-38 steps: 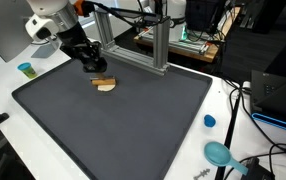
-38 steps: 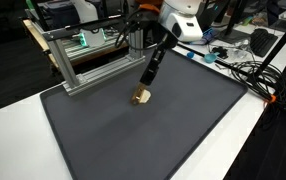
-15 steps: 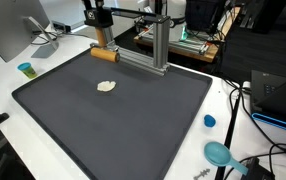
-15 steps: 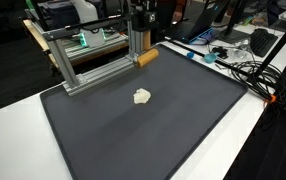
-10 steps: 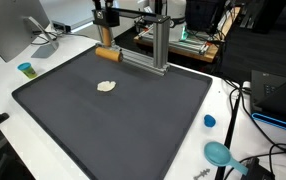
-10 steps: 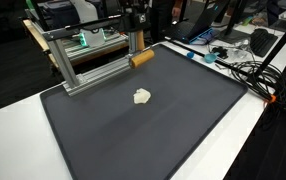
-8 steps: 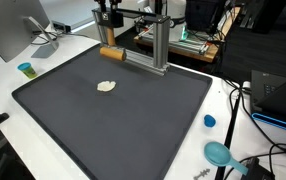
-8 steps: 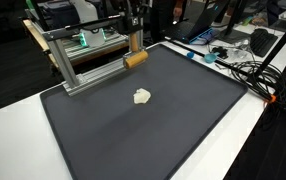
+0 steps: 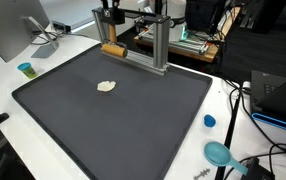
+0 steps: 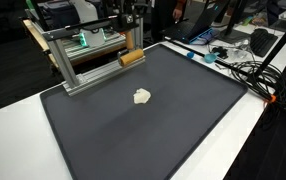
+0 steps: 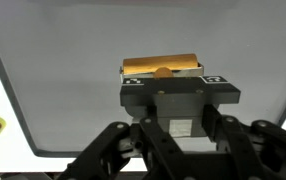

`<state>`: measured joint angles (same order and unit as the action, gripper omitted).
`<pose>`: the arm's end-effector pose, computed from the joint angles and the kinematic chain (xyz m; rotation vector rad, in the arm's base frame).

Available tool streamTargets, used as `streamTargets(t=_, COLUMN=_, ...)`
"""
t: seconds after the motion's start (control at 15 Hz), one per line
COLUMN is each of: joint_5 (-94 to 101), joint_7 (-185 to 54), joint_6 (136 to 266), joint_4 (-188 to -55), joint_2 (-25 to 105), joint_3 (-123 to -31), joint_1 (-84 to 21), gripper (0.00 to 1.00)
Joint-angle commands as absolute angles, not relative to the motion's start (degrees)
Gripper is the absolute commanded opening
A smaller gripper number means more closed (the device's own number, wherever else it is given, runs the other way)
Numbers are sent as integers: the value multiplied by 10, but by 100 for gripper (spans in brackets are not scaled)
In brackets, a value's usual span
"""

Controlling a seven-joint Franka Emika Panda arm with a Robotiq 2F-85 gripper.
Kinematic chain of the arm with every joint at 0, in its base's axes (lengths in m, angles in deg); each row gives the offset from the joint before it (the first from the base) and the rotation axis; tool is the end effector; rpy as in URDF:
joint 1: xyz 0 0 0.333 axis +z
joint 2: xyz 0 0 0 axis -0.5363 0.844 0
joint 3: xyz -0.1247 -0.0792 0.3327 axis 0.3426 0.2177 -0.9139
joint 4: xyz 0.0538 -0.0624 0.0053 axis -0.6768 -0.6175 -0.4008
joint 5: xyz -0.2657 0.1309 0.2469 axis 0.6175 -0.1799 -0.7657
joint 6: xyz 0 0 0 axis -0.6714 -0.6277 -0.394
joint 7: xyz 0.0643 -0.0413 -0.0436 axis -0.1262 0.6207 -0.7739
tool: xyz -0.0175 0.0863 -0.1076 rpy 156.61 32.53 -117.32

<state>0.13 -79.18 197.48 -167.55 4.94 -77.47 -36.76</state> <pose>0.4393 -0.0605 0.4740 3.1226 0.0208 0.3299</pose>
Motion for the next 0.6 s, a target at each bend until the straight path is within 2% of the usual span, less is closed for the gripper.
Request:
streamTargets(t=0.0, joint_5=27, joint_7=-762, joint_6=1892, joint_4=-1690, joint_2=-38, joint_3=-781, joint_1=-368, gripper=21)
streamTargets(t=0.2, joint_5=7, joint_7=-783, joint_6=1828, joint_4=-1684, joint_2=-58, joint_3=-784, joint_1=-345, gripper=21)
streamTargets(t=0.27, joint_5=14, joint_7=-780, joint_6=1848, joint_4=-1676, joint_2=-34, joint_3=-776, joint_1=-353, gripper=46)
streamTargets(t=0.4, joint_5=13, joint_7=-780, joint_6=1832, joint_4=-1679, joint_2=-49, joint_3=-780, joint_1=-342, gripper=46)
streamTargets(t=0.47, joint_5=14, joint_7=-770, joint_6=1834, joint_4=-1681, joint_2=-49, joint_3=-785, joint_1=-342, gripper=21)
streamTargets(t=0.53, joint_5=20, joint_7=-749, joint_6=1829, joint_4=-1688, joint_2=-57, joint_3=-794, joint_1=-345, gripper=21)
